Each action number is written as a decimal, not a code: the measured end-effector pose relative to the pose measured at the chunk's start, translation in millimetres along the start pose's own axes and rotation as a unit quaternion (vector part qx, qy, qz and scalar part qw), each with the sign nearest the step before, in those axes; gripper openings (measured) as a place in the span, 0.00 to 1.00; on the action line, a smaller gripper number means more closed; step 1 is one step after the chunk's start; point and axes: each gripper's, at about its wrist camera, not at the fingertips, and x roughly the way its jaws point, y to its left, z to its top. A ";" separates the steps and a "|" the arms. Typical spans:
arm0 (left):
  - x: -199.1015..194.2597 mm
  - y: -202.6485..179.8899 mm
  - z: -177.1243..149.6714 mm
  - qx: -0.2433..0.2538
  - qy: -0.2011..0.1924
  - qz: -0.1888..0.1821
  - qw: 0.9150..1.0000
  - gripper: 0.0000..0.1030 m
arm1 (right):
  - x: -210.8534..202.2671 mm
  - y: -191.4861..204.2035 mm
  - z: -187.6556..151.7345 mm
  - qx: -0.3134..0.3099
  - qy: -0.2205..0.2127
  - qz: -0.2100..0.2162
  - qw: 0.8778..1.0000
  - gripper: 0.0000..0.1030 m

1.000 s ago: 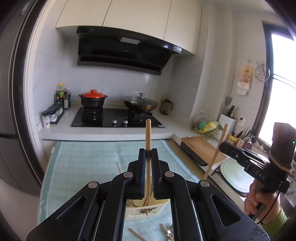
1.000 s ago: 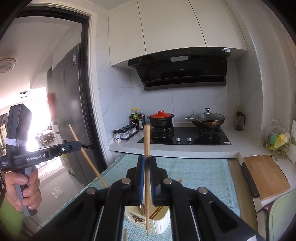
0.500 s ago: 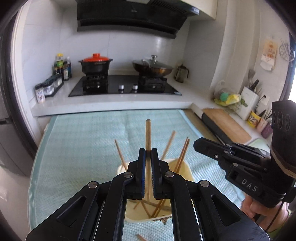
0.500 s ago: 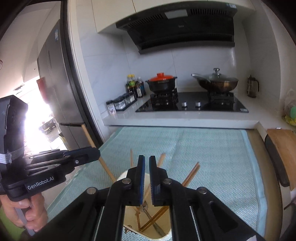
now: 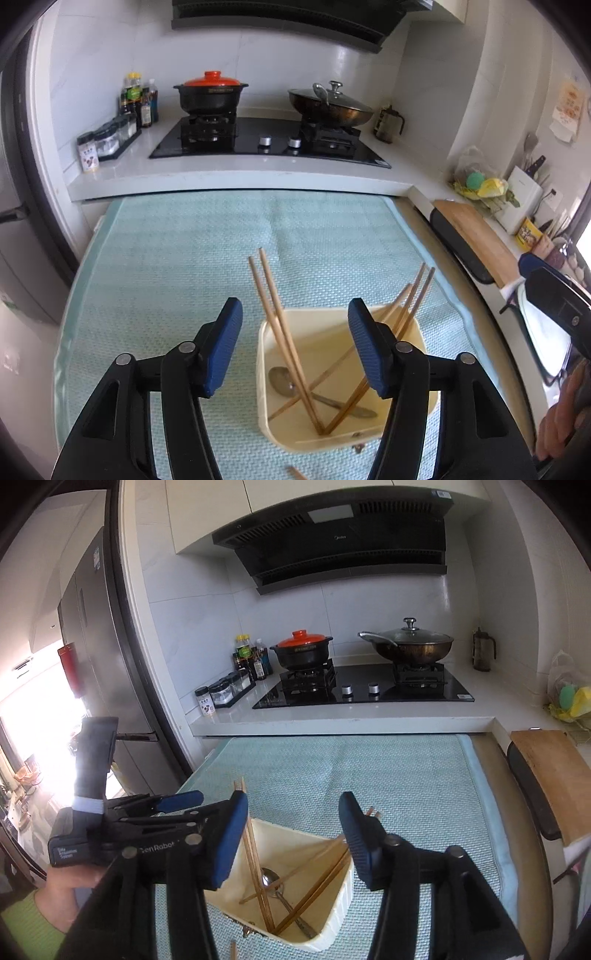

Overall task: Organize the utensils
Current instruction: 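Lower both chopsticks into the cream box and open both grippers, then withdraw both grippers from the box back toward the remaining utensils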

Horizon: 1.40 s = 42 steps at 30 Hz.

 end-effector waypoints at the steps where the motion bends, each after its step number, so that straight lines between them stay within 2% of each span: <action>1: -10.4 0.9 -4.8 0.006 -0.006 0.003 1.000 0.66 | -10.7 1.8 -3.6 -0.004 -0.002 -0.001 1.000 0.52; 4: -46.3 5.0 -28.5 0.025 -0.016 0.017 0.999 0.76 | -41.8 4.2 -20.0 -0.006 -0.001 0.004 1.000 0.52; 7: -79.5 12.2 -63.1 0.045 -0.008 0.032 0.998 0.84 | -70.4 5.5 -46.4 -0.009 0.007 -0.002 1.000 0.52; 10: -103.9 20.7 -102.9 0.062 0.015 0.045 0.997 0.84 | -91.0 4.5 -81.2 -0.009 0.025 -0.007 1.000 0.52; 14: -128.2 24.8 -162.4 0.062 0.037 0.035 0.997 0.84 | -109.3 2.3 -131.5 -0.003 0.053 -0.018 0.998 0.52; 19: -137.0 13.5 -230.3 0.035 0.050 0.023 0.998 0.84 | -119.5 -0.2 -194.4 0.022 0.086 -0.023 0.996 0.52; 22: -132.8 6.5 -258.7 0.003 0.061 0.011 0.998 0.84 | -122.2 1.9 -227.9 0.040 0.107 -0.026 0.993 0.51; 25: -126.4 3.4 -271.8 -0.026 0.072 -0.014 0.997 0.84 | -122.5 2.0 -252.5 0.053 0.126 -0.027 0.990 0.48; 30: -117.7 3.4 -279.2 -0.037 0.081 0.000 0.996 0.84 | -116.5 -3.0 -274.4 0.074 0.151 -0.026 0.985 0.41; 32: -117.5 6.1 -281.8 -0.041 0.082 0.000 0.996 0.84 | -115.3 -3.7 -277.7 0.078 0.154 -0.024 0.985 0.38; 42: -116.8 18.2 -287.1 -0.059 0.089 0.009 0.994 0.84 | -106.8 5.1 -279.6 0.081 0.168 -0.010 0.982 0.38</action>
